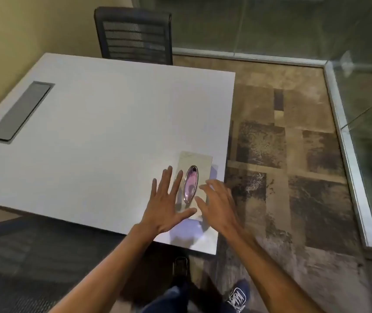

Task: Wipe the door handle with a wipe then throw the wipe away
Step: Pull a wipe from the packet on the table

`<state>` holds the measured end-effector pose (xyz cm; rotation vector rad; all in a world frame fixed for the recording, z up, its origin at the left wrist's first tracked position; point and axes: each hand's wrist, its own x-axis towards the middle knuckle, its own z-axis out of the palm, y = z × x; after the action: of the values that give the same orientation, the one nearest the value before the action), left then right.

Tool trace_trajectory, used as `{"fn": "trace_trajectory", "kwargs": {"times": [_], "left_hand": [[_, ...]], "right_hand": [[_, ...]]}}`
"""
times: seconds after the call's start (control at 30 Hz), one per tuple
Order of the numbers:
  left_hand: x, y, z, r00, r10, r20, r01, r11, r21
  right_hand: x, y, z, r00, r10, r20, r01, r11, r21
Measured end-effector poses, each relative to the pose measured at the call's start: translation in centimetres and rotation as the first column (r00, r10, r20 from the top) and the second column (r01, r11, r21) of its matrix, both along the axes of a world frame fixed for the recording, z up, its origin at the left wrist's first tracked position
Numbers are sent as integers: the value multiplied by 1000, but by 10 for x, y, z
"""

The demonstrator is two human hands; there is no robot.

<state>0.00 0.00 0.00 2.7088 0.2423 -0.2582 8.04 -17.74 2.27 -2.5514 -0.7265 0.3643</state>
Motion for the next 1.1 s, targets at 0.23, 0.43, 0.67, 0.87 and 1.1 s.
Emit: {"fn": "trace_trajectory", "kwargs": {"times": [0.23, 0.43, 0.67, 0.87, 1.1], "left_hand": [[18, 26, -41, 984, -135, -115, 152, 976, 155], [24, 32, -59, 975, -168, -143, 186, 975, 123], [25, 37, -69, 971, -192, -142, 206, 974, 91], [27, 40, -74, 970, -196, -141, 208, 976, 72], [30, 42, -73, 971, -199, -135, 207, 977, 49]], "right_hand": [[24, 45, -26, 994, 90, 59, -72, 965, -254], [39, 76, -37, 985, 167, 47, -129, 884, -450], [40, 97, -48, 993, 115, 32, -79, 829, -554], [42, 103, -54, 992, 120, 23, -85, 815, -573], [43, 95, -58, 991, 129, 17, -104, 867, -487]]}}
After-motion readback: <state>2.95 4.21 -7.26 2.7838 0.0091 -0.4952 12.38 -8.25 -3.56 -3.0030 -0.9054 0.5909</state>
